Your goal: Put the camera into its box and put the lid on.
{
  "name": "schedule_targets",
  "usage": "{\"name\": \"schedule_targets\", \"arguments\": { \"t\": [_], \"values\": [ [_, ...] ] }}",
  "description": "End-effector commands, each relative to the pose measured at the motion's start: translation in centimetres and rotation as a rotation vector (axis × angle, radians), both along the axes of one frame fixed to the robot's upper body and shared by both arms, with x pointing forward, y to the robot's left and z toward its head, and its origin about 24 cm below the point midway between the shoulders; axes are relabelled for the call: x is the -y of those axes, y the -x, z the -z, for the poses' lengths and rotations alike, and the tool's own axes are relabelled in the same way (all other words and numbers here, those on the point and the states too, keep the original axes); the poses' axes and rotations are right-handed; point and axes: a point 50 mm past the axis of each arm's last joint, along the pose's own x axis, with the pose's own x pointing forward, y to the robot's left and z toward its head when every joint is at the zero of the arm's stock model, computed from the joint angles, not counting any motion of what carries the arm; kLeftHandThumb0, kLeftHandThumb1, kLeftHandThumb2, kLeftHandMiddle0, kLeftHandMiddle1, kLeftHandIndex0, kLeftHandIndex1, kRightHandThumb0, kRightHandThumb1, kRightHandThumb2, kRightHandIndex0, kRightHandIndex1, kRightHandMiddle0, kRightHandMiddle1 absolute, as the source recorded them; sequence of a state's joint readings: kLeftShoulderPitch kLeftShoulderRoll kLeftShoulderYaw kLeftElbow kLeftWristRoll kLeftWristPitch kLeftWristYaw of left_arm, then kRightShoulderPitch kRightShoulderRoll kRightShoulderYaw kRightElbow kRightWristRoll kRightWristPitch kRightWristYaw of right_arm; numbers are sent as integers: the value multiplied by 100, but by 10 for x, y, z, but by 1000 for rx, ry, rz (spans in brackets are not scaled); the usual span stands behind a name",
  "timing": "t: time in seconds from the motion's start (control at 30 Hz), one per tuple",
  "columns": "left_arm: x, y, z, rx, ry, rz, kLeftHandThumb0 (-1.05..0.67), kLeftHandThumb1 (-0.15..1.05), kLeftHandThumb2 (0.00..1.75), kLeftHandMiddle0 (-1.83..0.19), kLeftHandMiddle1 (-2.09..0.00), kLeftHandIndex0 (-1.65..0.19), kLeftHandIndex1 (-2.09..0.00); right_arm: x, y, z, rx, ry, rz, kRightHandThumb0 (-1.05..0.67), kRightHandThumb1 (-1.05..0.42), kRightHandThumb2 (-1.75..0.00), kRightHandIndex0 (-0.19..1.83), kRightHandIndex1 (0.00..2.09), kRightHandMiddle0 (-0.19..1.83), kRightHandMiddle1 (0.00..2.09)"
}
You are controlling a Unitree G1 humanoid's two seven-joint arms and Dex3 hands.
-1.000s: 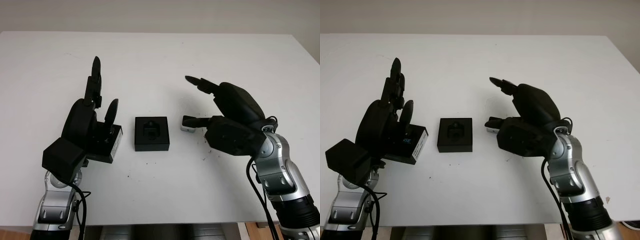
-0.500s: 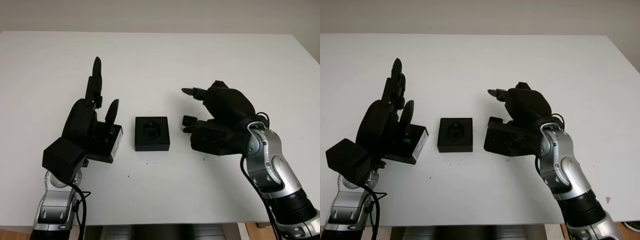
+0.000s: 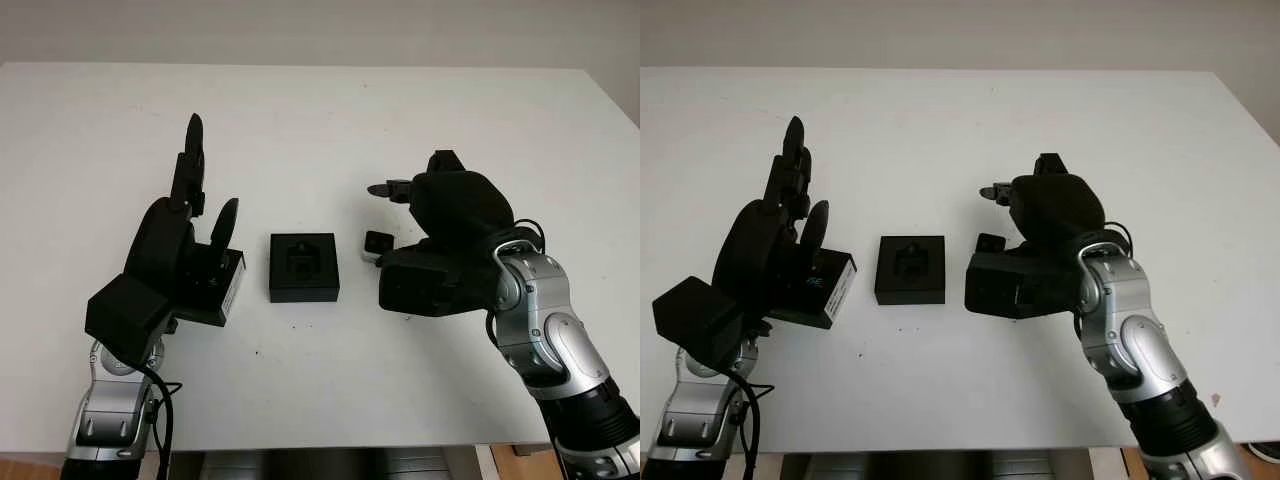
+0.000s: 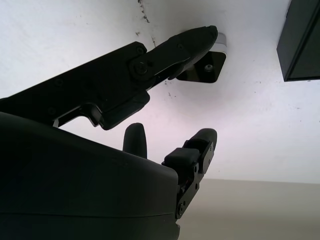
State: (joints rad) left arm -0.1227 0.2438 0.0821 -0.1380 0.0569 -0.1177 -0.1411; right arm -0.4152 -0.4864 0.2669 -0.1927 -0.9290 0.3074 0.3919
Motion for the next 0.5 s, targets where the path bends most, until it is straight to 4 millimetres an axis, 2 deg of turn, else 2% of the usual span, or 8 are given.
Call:
{"name": "schedule_targets", "arguments": {
  "t": [0.0, 0.1, 0.17, 0.37, 0.4, 0.47],
  "values": [
    [1, -2, -6, 28, 3, 10, -76, 105, 63, 19, 0, 19, 0, -1, 1, -2, 1, -5, -1, -66, -85, -6, -19, 209, 26, 71],
    [1, -1, -6, 25, 4, 10, -77, 105, 63, 19, 0, 19, 0, -2, 0, 1, -14, -12, -5, -65, -86, -6, -19, 204, 15, 92],
    [1, -1, -6, 26, -1, 6, -77, 105, 62, 19, 0, 19, 0, -2, -1, 3, -26, -13, -6, -65, -86, -6, -19, 198, 12, 98],
    [1, -1, -6, 26, 4, 2, -77, 105, 62, 19, 0, 19, 0, -4, -3, 9, -32, -6, -4, -66, -87, -6, -19, 206, 8, 113],
    [1, 0, -6, 26, 5, 2, -77, 105, 62, 19, 0, 19, 0, -4, -4, 11, -33, -3, -4, -67, -87, -6, -19, 208, 2, 131],
    [1, 0, -6, 27, 5, 3, -77, 105, 62, 19, 0, 19, 0, -4, -5, 13, -41, 3, -3, -67, -88, -6, -19, 206, -4, 146]
  ]
}}
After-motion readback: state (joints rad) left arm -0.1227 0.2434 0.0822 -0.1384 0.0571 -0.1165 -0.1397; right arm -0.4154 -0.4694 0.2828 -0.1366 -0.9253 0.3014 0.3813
